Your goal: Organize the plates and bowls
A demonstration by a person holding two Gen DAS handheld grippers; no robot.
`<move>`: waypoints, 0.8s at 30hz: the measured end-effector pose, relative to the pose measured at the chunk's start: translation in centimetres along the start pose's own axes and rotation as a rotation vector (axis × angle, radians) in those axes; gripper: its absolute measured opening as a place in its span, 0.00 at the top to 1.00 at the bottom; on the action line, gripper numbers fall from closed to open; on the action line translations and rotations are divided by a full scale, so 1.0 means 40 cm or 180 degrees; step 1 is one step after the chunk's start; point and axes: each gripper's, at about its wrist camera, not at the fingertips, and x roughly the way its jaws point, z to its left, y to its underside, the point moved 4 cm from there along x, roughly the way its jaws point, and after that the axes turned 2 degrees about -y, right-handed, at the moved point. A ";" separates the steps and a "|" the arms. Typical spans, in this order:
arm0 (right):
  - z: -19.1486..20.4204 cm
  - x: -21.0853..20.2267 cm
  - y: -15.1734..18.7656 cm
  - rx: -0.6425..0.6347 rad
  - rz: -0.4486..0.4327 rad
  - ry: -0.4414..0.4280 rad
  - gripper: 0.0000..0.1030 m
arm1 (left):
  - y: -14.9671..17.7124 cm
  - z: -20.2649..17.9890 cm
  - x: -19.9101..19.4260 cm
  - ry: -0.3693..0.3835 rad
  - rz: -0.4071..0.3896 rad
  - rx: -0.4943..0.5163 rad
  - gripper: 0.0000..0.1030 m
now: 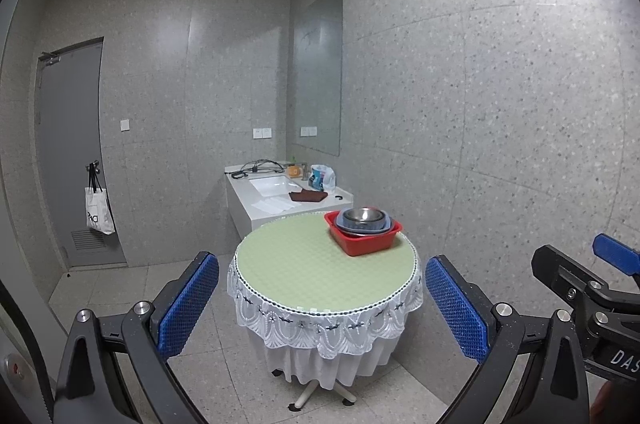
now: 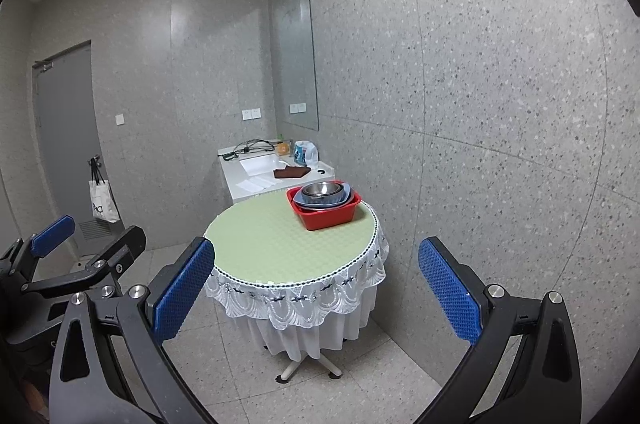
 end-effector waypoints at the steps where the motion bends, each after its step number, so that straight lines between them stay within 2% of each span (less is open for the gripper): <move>1: -0.001 0.001 0.000 -0.0001 0.0000 -0.0003 0.00 | 0.002 -0.002 -0.001 -0.0001 -0.0003 0.0001 0.01; 24: -0.007 0.019 0.001 -0.0024 0.0021 -0.0065 0.00 | 0.024 -0.050 0.023 -0.0091 -0.0033 0.0006 0.01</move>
